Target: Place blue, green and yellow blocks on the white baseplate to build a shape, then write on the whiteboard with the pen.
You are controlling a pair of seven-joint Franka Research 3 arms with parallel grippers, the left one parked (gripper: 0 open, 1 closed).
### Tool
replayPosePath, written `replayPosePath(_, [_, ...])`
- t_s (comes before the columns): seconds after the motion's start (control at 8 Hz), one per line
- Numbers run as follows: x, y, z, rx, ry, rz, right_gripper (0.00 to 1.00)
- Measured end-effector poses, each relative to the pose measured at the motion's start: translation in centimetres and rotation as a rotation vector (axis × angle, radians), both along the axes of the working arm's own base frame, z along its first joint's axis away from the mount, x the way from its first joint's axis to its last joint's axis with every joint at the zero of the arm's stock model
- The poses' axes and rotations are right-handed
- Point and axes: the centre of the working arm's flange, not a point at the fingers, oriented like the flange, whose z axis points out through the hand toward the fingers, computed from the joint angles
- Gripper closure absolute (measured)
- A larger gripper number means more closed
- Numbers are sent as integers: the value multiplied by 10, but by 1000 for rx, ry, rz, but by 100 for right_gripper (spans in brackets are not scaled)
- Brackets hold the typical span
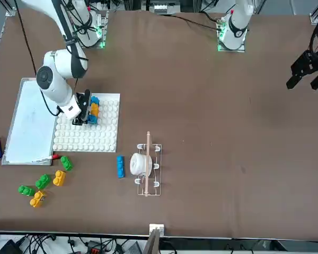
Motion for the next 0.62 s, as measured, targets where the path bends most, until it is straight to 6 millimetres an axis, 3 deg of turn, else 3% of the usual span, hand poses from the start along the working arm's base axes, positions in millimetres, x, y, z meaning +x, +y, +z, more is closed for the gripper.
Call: replayPosePath(0.62, [0, -1, 0, 0, -3, 11, 62])
